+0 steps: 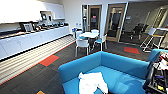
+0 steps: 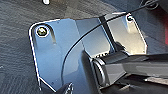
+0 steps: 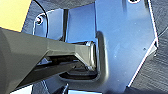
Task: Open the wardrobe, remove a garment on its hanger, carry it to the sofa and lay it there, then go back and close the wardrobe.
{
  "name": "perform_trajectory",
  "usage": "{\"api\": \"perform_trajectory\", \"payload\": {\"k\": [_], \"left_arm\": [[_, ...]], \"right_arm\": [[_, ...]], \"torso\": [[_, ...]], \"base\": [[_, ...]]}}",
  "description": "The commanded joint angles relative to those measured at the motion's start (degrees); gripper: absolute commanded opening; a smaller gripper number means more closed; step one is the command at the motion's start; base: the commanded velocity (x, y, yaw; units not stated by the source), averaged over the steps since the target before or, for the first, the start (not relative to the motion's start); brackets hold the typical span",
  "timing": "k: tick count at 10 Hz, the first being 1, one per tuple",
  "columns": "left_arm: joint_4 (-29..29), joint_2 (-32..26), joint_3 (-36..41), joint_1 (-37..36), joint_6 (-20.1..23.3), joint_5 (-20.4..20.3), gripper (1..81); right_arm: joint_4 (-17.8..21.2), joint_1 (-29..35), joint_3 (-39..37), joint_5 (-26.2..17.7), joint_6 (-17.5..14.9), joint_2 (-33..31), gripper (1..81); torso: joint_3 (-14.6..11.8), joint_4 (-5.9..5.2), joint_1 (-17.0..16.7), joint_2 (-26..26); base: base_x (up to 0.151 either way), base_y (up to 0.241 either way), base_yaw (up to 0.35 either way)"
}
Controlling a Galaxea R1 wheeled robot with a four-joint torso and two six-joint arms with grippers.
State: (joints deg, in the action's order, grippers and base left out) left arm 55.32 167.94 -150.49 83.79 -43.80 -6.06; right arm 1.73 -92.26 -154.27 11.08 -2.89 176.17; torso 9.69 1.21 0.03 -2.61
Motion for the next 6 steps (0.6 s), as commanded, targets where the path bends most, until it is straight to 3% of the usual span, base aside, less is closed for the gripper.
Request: {"api": "perform_trajectory", "payload": {"k": [1, 6], "left_arm": [[0.67, -0.14, 0.02, -2.26, 0.03, 2.10, 81.1], [1.37, 0.12, 0.02, -2.26, 0.03, 2.46, 81.1]], "right_arm": [[0.03, 1.06, 0.21, -3.17, -0.10, 0.53, 81.1], [0.03, 1.24, -0.23, -3.17, -0.10, 0.70, 81.1]], "torso": [[0.00, 0.00, 0.00, 0.00], [0.00, 0.00, -0.02, 0.00]], "base": [[0.000, 0.000, 0.301], [0.000, 0.000, 0.301]]}}
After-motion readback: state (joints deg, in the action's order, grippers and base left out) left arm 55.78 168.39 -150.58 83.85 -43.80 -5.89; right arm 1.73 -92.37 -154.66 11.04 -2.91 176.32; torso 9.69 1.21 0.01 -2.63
